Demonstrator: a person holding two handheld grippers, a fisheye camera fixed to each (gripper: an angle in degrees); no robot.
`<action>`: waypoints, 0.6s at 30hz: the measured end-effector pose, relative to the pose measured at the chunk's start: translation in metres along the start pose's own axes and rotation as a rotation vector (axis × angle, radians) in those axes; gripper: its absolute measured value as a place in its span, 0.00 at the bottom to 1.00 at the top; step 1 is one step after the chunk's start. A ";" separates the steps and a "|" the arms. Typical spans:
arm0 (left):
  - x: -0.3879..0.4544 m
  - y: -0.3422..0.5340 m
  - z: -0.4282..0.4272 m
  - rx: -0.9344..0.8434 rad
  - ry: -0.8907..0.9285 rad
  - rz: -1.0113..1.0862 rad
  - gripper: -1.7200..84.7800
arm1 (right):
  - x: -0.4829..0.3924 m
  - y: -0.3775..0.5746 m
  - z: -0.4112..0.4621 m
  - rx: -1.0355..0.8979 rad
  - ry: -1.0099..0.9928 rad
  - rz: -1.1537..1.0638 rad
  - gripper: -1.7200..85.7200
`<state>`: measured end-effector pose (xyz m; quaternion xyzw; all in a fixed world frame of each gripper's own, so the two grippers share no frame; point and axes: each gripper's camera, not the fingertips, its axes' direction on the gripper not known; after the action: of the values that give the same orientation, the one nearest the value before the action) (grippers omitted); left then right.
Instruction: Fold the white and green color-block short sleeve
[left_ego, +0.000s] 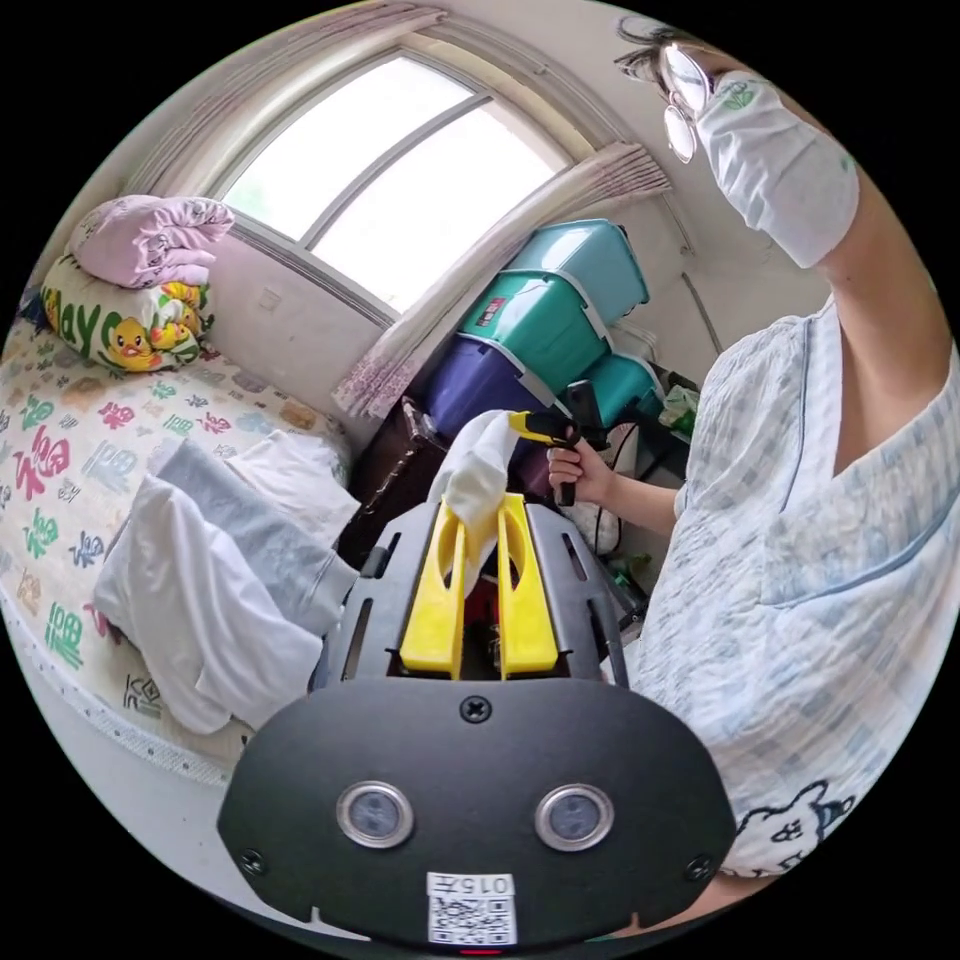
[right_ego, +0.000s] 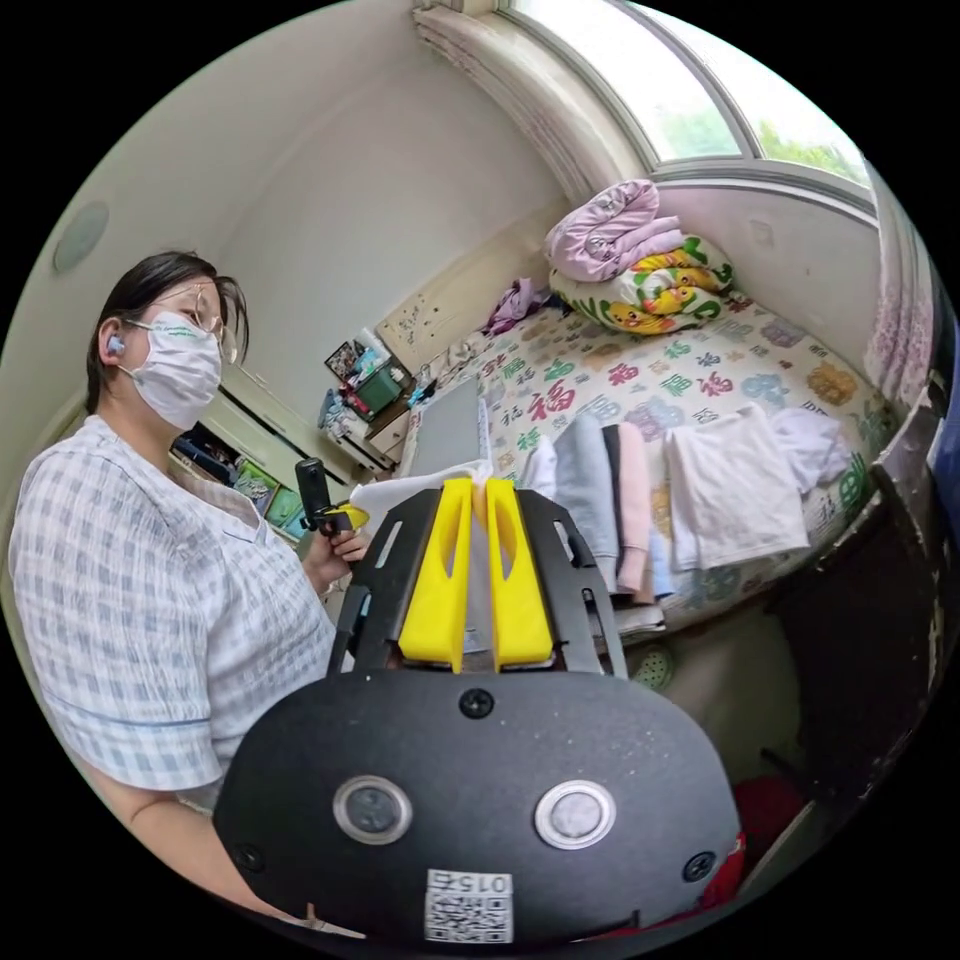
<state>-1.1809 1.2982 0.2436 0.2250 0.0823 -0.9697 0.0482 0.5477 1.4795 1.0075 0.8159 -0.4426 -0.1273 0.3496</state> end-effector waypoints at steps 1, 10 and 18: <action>0.003 -0.010 0.013 -0.008 -0.006 0.003 0.08 | 0.010 -0.005 -0.009 0.003 -0.008 0.002 0.05; 0.014 -0.122 0.183 -0.118 -0.107 -0.059 0.08 | 0.119 -0.093 -0.091 -0.132 0.021 0.022 0.03; 0.008 -0.204 0.260 -0.143 -0.163 -0.134 0.08 | 0.141 -0.191 -0.082 -0.305 0.225 -0.032 0.04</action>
<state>-1.3258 1.4509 0.4988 0.1353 0.1619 -0.9775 0.0056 0.7923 1.4718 0.9511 0.7694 -0.3633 -0.1063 0.5145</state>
